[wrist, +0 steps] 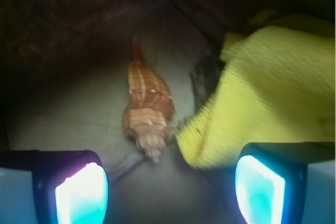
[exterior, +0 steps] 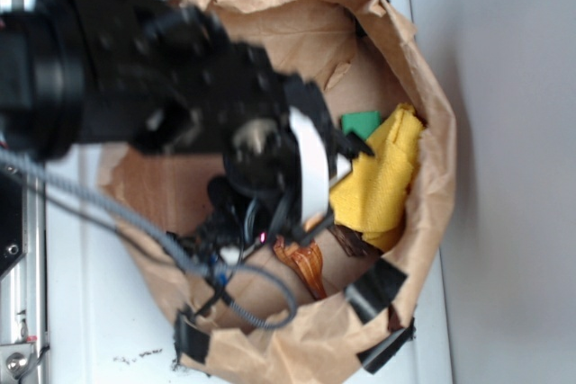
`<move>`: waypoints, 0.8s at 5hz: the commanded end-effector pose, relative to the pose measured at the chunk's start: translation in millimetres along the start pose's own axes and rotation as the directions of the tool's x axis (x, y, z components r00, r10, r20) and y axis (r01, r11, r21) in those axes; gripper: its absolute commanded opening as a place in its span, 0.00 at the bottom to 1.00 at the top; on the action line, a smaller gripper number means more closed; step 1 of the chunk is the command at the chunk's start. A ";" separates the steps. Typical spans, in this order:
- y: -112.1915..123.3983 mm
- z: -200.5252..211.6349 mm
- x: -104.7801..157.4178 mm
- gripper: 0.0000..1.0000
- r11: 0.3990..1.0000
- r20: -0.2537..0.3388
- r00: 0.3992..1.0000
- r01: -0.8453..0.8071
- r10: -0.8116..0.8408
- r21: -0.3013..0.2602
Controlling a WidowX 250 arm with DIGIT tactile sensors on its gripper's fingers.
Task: Grab the shell.
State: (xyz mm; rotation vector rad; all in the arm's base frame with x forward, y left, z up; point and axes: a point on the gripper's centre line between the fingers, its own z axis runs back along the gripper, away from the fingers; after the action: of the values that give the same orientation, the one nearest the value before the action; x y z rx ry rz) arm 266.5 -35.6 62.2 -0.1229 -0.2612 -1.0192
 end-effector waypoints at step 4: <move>6.5 -45.0 48.2 0.00 0.998 -0.031 0.998 0.055 -0.054 0.031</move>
State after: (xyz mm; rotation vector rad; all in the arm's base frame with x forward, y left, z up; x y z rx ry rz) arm 300.8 -88.9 29.6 -0.0749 -0.2429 -1.0860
